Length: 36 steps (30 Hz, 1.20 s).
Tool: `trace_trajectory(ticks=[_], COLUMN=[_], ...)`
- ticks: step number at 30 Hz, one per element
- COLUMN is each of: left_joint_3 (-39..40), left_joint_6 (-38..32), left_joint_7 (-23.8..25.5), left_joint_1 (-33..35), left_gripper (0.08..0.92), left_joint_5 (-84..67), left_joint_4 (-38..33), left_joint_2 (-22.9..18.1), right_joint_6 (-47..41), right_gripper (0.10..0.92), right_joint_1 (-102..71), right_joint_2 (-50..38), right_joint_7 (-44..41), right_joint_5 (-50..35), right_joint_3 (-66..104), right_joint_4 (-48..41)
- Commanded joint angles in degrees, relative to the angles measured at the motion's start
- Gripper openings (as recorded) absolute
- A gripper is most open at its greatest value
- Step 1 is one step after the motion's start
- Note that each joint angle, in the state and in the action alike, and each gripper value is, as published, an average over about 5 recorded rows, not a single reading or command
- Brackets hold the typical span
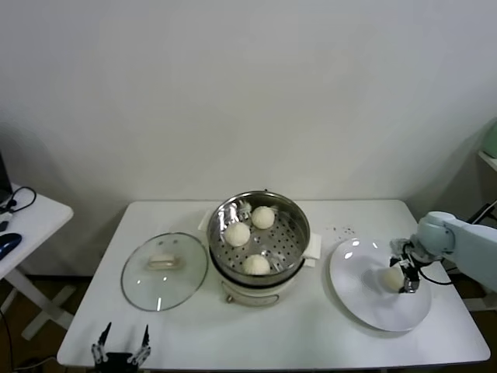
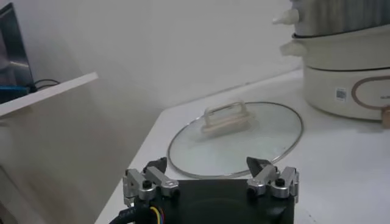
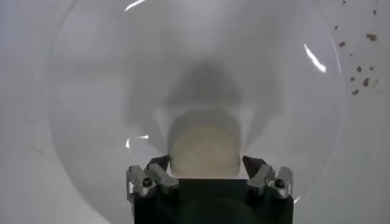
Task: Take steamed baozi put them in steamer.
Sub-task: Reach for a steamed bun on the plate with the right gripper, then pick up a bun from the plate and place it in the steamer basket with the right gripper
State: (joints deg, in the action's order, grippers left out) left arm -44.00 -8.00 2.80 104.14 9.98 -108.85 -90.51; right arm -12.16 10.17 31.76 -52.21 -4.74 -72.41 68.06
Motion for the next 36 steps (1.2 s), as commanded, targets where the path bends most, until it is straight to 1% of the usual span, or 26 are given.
trace_trajectory(ticks=[1, 6, 10, 15, 17, 20, 23, 28, 32, 36], left_joint_3=[-0.02, 0.06, 0.02, 0.1, 0.12, 0.15, 0.28, 0.47, 0.45, 0.43], left_joint_6=[0.12, 0.14, 0.23, 0.48, 0.55, 0.54, 0.51, 0.51, 0.41, 0.29], left_joint_7=[-0.08, -0.1, -0.11, -0.06, -0.05, -0.07, -0.06, -0.01, -0.03, -0.07], left_joint_1=[-0.07, -0.02, -0.04, -0.14, -0.11, -0.11, -0.21, -0.43, -0.81, -0.92], left_gripper=[0.823, 0.823, 0.823, 0.823, 0.823, 0.823, 0.823, 0.823, 0.823, 0.823], left_joint_5=[-0.12, -0.14, -0.12, -0.17, -0.27, -0.43, -0.64, -1.0, -0.93, -1.01], left_joint_4=[-0.01, -0.21, -0.24, -0.69, -0.82, -0.8, -0.87, -1.1, -0.92, -0.8], left_joint_2=[0.12, 0.07, 0.16, 0.26, 0.31, 0.44, 0.54, 0.66, 0.74, 0.84], right_joint_6=[-0.12, -0.25, -0.67, -1.69, -2.37, -3.17, -4.22, -7.25, -9.6, -11.12], right_gripper=[0.757, 0.664, 0.632, 0.628, 0.628, 0.628, 0.628, 0.628, 0.628, 0.633], right_joint_1=[-0.84, 4.19, 15.5, 43.57, 51.41, 59.11, 61.76, 59.59, 54.67, 49.05], right_joint_2=[0.22, -0.95, -2.29, 1.28, 3.73, 7.8, 11.51, 15.31, 18.65, 21.86], right_joint_7=[0.26, -0.6, -2.34, -4.33, -5.18, -6.16, -6.22, -4.29, -1.02, 2.36], right_joint_5=[1.02, -1.34, -7.04, -21.63, -26.66, -31.79, -34.67, -37.84, -36.23, -32.43], right_joint_3=[2.31, -1.1, -7.62, -26.7, -29.97, -30.89, -28.38, -22.65, -20.45, -20.58], right_joint_4=[0.12, 3.06, 9.39, 19.32, 21.75, 23.61, 24.83, 28.26, 30.25, 29.69])
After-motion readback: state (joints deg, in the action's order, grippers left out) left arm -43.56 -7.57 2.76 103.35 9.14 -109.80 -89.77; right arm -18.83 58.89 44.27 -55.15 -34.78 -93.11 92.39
